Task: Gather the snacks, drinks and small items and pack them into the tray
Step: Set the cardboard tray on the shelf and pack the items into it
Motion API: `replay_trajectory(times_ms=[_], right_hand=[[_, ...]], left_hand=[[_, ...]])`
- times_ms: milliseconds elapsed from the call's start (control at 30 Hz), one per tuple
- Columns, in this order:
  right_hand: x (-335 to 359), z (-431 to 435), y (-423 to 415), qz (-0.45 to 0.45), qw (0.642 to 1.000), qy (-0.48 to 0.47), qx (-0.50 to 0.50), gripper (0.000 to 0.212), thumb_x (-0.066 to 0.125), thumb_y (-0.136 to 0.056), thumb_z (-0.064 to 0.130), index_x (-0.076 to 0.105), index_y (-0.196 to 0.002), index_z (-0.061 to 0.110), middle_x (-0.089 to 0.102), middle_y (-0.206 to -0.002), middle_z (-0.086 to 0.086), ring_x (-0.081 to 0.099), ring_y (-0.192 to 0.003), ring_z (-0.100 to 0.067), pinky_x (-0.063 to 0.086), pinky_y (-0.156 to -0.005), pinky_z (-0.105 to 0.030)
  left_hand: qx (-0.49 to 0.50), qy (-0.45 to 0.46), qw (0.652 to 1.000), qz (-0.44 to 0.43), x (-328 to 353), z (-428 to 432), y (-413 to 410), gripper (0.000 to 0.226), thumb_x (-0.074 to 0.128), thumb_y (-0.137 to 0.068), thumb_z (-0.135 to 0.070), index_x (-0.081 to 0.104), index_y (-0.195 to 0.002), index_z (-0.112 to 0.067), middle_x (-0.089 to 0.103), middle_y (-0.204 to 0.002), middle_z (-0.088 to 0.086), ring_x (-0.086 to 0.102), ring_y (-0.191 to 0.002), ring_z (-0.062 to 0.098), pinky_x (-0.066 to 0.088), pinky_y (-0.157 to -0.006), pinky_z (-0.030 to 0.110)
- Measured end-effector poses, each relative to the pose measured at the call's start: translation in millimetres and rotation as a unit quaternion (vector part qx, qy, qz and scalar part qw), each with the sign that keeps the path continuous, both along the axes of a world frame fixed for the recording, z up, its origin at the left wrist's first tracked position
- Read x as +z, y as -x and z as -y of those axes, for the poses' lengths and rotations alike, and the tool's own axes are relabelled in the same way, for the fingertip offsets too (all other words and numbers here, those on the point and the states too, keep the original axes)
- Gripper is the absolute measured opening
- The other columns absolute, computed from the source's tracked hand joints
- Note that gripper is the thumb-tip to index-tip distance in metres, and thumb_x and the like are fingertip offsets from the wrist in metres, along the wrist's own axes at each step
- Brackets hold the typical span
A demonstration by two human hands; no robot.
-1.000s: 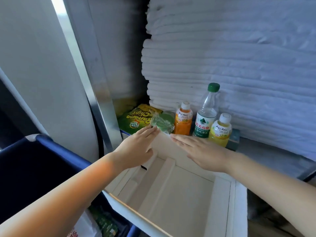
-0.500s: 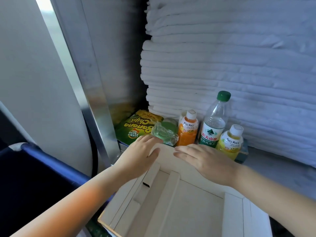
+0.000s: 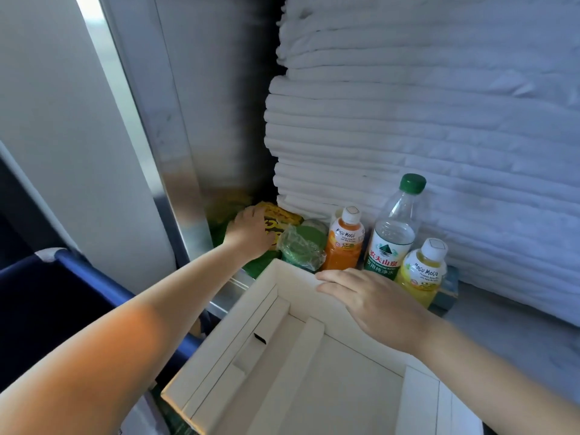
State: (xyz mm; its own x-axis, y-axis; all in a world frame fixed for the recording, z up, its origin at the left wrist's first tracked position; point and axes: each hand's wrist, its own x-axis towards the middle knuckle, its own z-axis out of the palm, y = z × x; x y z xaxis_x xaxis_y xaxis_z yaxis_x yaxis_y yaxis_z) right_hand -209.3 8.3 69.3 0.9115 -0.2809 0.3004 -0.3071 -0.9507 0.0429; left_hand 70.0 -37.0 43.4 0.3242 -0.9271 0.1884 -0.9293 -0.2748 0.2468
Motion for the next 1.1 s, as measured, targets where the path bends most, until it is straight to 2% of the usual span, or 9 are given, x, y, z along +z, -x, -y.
replay_trajectory(times_ms=[100,167,267,467,633,833,1100], right_hand=[[-1,0,0,0.005,1.0,-0.003,0.004,0.058,0.067,-0.069,-0.008,0.061,-0.122,0.015,0.058,-0.128,0.001,0.061,-0.102,-0.016,0.054,-0.082,-0.032],[0,0,0,0.007,1.0,-0.005,0.006,0.058,0.069,-0.066,-0.008,0.062,-0.119,0.015,0.059,-0.126,0.001,0.062,-0.099,-0.016,0.054,-0.08,-0.031],[0,1,-1,0.014,1.0,-0.01,0.008,0.056,0.068,-0.068,-0.009,0.063,-0.118,0.014,0.06,-0.124,0.0,0.062,-0.099,-0.017,0.054,-0.08,-0.031],[0,2,-1,0.02,1.0,-0.018,0.005,0.051,0.066,-0.072,-0.008,0.063,-0.118,0.013,0.059,-0.126,-0.001,0.061,-0.102,-0.019,0.054,-0.081,-0.034],[0,3,-1,0.022,1.0,-0.021,0.006,0.053,0.067,-0.07,-0.008,0.063,-0.117,0.015,0.059,-0.125,0.001,0.061,-0.099,-0.016,0.054,-0.08,-0.032],[-1,3,-1,0.015,0.999,-0.034,0.001,0.055,0.065,-0.07,-0.009,0.061,-0.119,0.016,0.057,-0.127,0.002,0.06,-0.1,-0.017,0.054,-0.08,-0.034],[1,2,-1,0.019,0.999,-0.031,0.002,0.053,0.067,-0.069,-0.008,0.063,-0.116,0.017,0.059,-0.125,0.002,0.061,-0.097,-0.016,0.054,-0.079,-0.032]], left_hand=[[0.024,-0.065,0.995,0.066,-11,18,-7,0.079,0.044,-0.089,-0.06,0.013,-0.148,-0.019,0.016,-0.155,0.013,0.017,-0.14,0.037,0.024,-0.11,0.048],[0.029,-0.102,0.992,0.069,-17,26,-8,0.085,0.038,-0.087,-0.068,0.007,-0.15,-0.021,0.009,-0.157,0.013,0.01,-0.141,0.039,0.02,-0.111,0.05],[0.041,-0.161,0.984,0.066,-26,34,-5,0.086,0.034,-0.087,-0.069,0.002,-0.15,-0.02,0.002,-0.158,0.012,0.006,-0.142,0.038,0.018,-0.112,0.052],[0.071,-0.18,0.98,0.042,-25,41,-11,0.096,0.039,-0.083,-0.072,-0.005,-0.15,-0.019,0.0,-0.157,0.016,0.003,-0.144,0.034,0.012,-0.114,0.05],[0.066,-0.165,0.984,0.02,-26,45,-11,0.098,0.046,-0.08,-0.071,-0.005,-0.15,-0.024,0.011,-0.153,0.021,0.01,-0.141,0.038,0.015,-0.111,0.05],[0.068,-0.114,0.991,0.019,-31,42,-9,0.095,0.05,-0.079,-0.069,0.001,-0.15,-0.027,0.024,-0.141,0.024,0.027,-0.13,0.041,0.024,-0.106,0.048],[0.06,-0.016,0.998,0.002,-25,39,-4,0.103,0.06,-0.075,-0.065,-0.001,-0.149,-0.027,0.029,-0.132,0.022,0.033,-0.121,0.039,0.031,-0.101,0.046]])
